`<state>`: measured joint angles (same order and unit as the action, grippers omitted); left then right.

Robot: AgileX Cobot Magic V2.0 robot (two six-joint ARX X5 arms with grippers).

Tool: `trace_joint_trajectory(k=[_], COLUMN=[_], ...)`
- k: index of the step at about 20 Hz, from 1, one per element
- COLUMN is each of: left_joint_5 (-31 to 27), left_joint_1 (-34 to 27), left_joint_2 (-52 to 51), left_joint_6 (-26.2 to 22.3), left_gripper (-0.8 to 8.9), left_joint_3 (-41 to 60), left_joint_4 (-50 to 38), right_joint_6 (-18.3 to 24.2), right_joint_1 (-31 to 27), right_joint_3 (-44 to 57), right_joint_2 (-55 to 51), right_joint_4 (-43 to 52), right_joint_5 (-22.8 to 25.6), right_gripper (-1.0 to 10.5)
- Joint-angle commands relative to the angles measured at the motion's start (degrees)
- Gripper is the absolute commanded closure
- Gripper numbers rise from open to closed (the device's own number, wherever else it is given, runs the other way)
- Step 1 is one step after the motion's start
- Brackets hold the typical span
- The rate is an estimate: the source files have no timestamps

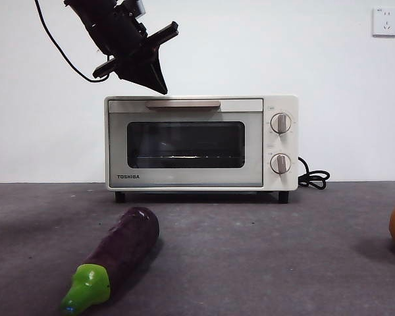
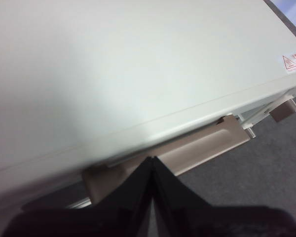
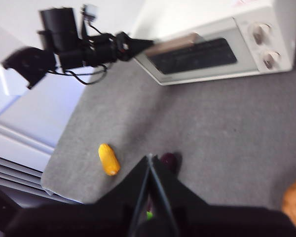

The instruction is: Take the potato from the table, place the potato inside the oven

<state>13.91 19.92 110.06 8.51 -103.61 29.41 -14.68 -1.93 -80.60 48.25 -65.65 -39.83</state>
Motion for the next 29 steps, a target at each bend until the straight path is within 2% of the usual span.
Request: trace_joint_trajectory(k=[1, 15, 18, 29], left_joint_5=[-0.42, 0.02, -0.02, -0.50], left_joint_1=[-0.22, 0.07, 0.04, 0.28], left_joint_2=[0.66, 3.52, 3.52, 3.45], left_joint_6=[-1.53, -1.66, -1.88, -7.56], left_gripper=[8.19, 8.19, 8.19, 8.20], left_joint_3=[-0.09, -0.09, -0.09, -0.09], left_joint_4=[-0.44, 1.66, 5.25, 17.66], right_joint_6=[1.44, 1.66, 2.10, 4.42], right_joint_1=[0.04, 0.04, 0.04, 0.04], right_joint_3=[-0.28, -0.31, -0.31, -0.31], right_joint_2=[-0.11, -0.13, -0.13, -0.13], right_joint_4=[-1.31, -4.33, -4.31, -4.33], right_joint_5=[0.24, 0.24, 0.24, 0.24], right_gripper=[9.5, 9.5, 9.5, 9.5])
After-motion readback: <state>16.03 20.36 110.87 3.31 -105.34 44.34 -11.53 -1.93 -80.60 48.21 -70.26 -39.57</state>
